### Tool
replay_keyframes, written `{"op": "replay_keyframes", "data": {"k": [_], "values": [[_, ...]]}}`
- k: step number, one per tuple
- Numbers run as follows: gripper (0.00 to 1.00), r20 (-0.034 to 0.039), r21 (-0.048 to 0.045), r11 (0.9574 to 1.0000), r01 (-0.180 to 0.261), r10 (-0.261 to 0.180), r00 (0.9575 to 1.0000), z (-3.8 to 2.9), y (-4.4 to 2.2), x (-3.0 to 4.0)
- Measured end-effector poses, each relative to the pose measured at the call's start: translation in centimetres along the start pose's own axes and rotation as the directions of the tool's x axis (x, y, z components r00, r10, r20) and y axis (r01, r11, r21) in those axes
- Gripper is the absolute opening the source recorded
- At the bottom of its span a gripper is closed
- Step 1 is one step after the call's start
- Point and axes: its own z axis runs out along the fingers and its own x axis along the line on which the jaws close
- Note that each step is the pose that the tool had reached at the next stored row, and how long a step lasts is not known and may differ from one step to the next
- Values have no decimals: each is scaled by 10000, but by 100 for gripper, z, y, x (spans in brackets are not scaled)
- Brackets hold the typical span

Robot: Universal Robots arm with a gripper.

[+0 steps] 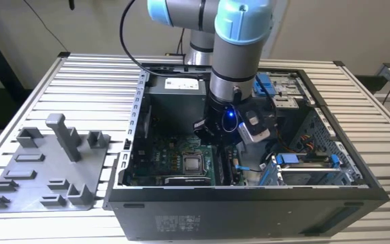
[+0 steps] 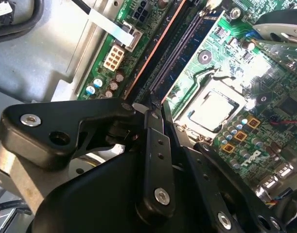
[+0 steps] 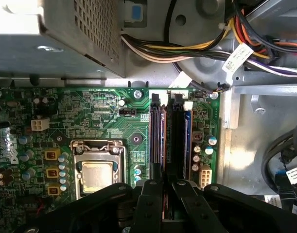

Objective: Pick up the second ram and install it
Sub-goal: 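Insert the second ram into the second slot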

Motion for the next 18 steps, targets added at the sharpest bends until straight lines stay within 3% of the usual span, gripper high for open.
{"op": "replay_keyframes", "data": {"k": [18], "values": [[14, -2, -1, 10000, -44, 44, 10000, 18, -4, 1]]}}
